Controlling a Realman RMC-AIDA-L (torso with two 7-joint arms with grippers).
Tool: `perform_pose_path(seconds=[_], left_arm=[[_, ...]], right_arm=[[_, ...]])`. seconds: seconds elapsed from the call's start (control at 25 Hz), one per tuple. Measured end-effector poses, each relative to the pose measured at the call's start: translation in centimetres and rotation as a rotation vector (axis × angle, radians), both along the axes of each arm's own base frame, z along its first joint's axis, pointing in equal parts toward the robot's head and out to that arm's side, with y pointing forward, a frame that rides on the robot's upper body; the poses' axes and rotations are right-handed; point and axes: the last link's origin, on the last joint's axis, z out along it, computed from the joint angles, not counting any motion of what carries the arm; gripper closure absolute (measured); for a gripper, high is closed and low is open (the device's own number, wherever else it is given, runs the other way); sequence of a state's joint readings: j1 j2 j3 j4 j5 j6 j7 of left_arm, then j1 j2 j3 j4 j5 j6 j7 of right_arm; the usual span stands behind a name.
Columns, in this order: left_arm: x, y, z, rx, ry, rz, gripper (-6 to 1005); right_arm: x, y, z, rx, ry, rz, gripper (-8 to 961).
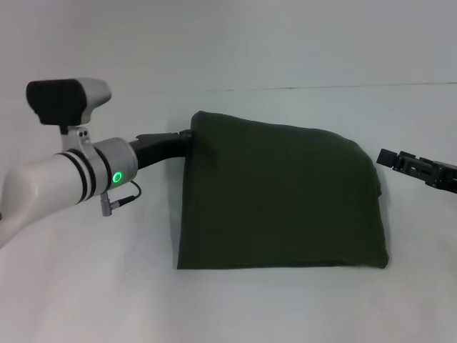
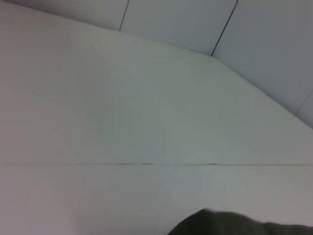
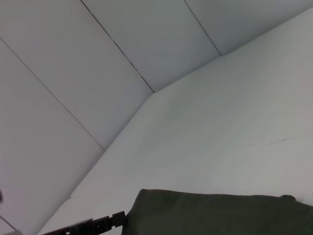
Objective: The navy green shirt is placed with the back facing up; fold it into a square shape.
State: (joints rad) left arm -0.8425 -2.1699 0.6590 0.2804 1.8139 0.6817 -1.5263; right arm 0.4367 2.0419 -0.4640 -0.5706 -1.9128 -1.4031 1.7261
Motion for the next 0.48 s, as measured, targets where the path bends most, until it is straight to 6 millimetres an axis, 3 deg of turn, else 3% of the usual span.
perform_pose_path(seconds=[0.32, 0.48], left_arm=[[-1.9, -1.5, 2.8, 0.098, -0.215, 0.036, 950], [-2.1, -3.6, 4.3, 0.122, -0.333, -0.067, 811]], right_arm=[[-0.5, 0.6, 0.0, 0.006, -0.008, 0.015, 110], [-1.2, 1.3, 0.0, 0.006, -0.015, 0.038, 117]])
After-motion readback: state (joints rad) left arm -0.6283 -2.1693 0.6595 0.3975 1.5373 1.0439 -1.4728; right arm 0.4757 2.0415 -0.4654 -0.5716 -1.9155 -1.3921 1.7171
